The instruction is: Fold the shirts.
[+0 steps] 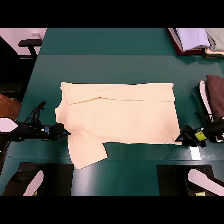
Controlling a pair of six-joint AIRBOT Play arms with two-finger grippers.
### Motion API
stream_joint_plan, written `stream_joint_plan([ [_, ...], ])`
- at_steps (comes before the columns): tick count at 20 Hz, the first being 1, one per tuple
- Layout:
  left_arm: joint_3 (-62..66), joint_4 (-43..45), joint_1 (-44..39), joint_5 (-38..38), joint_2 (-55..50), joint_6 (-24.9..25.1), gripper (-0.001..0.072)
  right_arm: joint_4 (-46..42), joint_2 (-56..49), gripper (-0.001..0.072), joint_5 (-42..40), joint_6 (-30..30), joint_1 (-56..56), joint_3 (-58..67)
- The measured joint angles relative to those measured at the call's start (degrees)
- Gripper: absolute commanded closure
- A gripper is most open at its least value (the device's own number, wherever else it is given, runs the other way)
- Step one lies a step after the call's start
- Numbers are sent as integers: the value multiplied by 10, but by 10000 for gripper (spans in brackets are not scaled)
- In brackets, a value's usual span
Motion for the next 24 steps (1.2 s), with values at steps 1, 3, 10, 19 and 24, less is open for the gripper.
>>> stream_joint_plan([
  [1, 0, 0, 0, 0, 0, 0, 682, 6, -1, 551, -7, -1, 11, -4],
  [3, 5, 3, 0, -10, 0, 0, 683, 9, 3, 697, -27, -3, 32, -9],
  [10, 53, 54, 0, -96, 23, -10, 683, -42, 117, 699, -7, -5, 58, -14],
  [19, 96, 61, 0, -201, 85, -68, 683, -116, 251, 700, 77, 14, 63, 41],
  [24, 165, 59, 0, -113, -41, -29, 683, -115, 127, 700, 20, 16, 122, 153],
])
